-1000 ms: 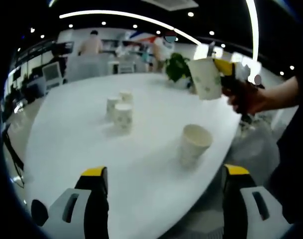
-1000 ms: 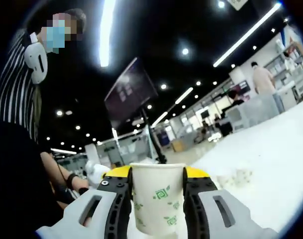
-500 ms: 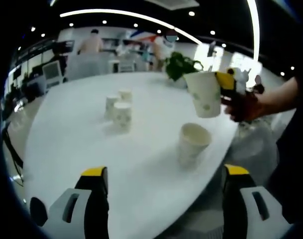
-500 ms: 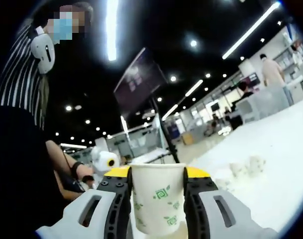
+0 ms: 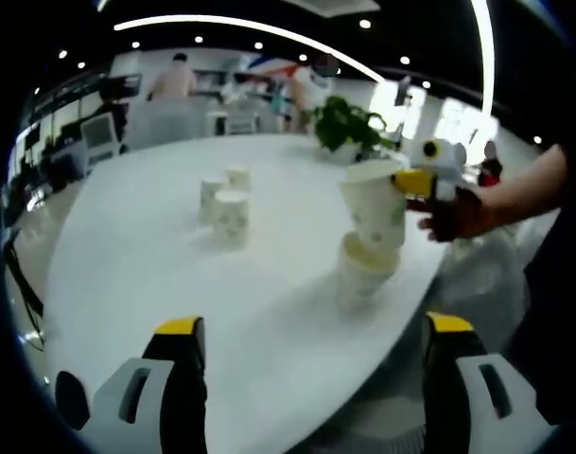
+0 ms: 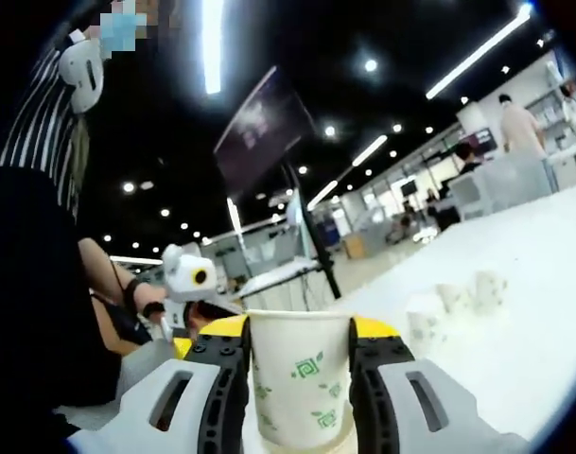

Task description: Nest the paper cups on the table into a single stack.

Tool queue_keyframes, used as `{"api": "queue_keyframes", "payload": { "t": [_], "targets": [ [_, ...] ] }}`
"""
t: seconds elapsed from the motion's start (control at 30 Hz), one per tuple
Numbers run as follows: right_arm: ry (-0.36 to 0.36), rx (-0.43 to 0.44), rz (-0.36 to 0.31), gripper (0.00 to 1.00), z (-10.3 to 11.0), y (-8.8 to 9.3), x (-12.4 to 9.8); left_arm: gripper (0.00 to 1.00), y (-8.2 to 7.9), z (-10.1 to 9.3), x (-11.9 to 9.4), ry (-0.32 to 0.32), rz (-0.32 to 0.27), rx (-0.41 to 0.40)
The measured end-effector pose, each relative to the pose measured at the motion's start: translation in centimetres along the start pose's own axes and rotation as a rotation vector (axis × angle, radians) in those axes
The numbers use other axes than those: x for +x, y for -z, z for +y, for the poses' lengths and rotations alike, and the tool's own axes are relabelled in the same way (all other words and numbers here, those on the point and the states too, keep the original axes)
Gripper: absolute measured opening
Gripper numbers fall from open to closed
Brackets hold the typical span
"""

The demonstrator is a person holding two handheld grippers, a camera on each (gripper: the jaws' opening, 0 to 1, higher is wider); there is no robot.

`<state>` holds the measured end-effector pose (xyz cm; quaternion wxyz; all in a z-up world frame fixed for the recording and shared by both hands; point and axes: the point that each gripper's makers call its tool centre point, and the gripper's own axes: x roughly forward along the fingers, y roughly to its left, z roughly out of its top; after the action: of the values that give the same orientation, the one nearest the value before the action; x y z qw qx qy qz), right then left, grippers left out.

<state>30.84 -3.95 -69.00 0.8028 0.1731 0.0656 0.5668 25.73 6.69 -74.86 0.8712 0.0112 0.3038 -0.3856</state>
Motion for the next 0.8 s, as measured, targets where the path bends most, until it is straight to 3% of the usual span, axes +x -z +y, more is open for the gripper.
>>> {"api": "queue_keyframes", "payload": {
  "t": [0.53,0.8],
  "targets": [
    [0.034,-0.018,0.032,0.39,-0.5,1.7,0.0,0.93,0.3,0.2,0.1,0.001,0.013,-0.010],
    [0.038,-0.059,0.080,0.40,0.7,2.0,0.2,0.93,0.1,0.1,0.4,0.008,0.018,-0.006]
  ]
}}
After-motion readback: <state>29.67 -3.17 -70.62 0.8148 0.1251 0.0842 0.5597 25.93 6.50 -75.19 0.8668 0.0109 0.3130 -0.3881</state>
